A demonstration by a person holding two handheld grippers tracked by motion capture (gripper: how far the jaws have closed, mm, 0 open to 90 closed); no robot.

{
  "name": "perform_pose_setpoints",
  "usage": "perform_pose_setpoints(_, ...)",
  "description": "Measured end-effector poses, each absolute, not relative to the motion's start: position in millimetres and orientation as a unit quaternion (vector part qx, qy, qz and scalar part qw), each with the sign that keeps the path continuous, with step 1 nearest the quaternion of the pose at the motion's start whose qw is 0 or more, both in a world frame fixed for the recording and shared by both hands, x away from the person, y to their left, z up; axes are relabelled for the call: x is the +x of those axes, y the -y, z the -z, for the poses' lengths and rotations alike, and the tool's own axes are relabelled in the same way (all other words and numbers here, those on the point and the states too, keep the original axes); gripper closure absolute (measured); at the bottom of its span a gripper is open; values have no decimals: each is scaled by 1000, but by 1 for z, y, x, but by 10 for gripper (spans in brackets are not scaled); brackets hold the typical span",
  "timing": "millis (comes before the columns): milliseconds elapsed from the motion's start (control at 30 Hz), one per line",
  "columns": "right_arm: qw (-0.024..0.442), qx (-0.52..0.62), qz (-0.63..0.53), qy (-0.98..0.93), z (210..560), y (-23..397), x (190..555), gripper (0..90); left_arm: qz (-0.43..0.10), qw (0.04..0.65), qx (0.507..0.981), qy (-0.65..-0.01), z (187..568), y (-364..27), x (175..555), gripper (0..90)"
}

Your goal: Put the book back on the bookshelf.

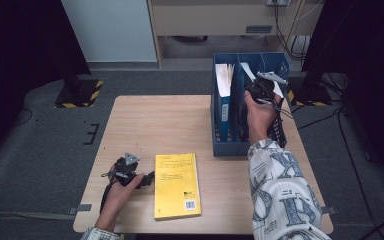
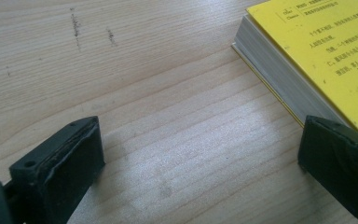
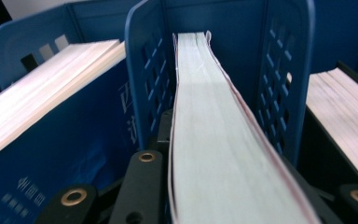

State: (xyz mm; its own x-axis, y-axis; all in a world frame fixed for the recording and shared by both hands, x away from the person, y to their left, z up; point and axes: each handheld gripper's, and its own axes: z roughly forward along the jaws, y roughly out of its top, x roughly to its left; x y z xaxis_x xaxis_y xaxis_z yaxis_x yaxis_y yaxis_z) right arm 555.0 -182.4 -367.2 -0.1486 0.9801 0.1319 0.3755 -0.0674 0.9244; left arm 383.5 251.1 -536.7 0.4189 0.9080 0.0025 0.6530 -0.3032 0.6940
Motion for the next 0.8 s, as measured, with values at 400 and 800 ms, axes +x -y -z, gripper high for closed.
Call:
perform_pose_setpoints(400,315,567,-436,-624,363,178,545,729,-204,315,780,-500,537,-251,383,0)
perform_pose_setpoints(800,306,564,-443,-626,365,183,536,706,-204,316,780,-501,537,-250,383,0)
